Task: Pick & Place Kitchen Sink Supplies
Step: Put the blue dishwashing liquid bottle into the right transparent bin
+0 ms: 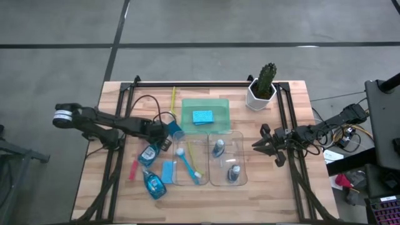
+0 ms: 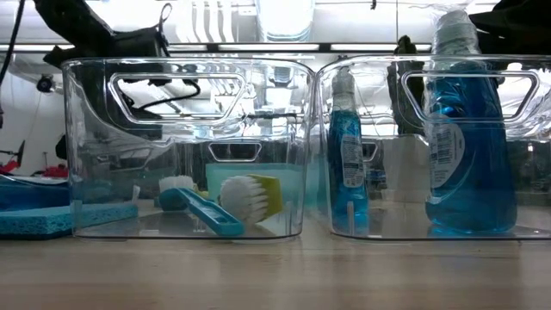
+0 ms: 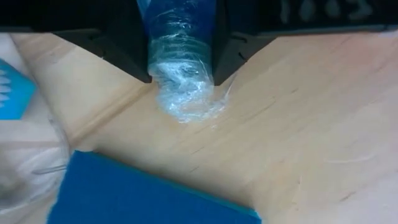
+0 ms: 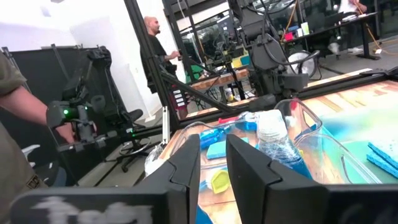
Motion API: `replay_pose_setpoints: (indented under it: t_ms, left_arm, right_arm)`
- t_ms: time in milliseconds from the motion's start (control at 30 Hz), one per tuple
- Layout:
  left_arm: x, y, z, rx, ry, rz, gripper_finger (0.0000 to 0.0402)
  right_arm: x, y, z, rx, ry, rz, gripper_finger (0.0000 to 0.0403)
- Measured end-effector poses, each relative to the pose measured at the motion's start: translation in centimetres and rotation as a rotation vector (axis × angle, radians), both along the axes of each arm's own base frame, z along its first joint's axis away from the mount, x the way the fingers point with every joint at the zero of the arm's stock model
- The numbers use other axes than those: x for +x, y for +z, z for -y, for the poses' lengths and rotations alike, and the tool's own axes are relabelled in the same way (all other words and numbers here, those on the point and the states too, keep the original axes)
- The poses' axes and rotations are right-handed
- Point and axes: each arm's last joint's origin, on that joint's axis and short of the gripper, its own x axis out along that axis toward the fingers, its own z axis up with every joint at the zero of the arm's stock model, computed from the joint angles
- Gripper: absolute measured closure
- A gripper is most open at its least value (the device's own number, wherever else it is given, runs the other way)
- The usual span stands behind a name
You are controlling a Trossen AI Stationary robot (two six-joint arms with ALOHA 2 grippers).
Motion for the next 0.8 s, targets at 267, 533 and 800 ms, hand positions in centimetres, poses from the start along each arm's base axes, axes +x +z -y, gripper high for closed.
replay_pose_setpoints:
  t_ms: [267, 533, 800]
  left_arm:
    - [-0.9, 2.1, 0.0, 0.004, 0.001, 0.108, 0.0270]
    - [-2.5, 5.7, 0.0, 0.030, 0.013, 0.193, 0.0268]
    - [-3.5, 9.8, 0.0, 0.057, 0.025, 0.330, 0.0272]
  right_arm:
    - [0.0, 0.0, 0.0, 0.000, 0.000, 0.000, 0.0316]
    - [0.0, 0.0, 0.0, 0.001, 0.000, 0.000, 0.0325]
    - [0.0, 0.0, 0.0, 0.001, 0.000, 0.000, 0.0338]
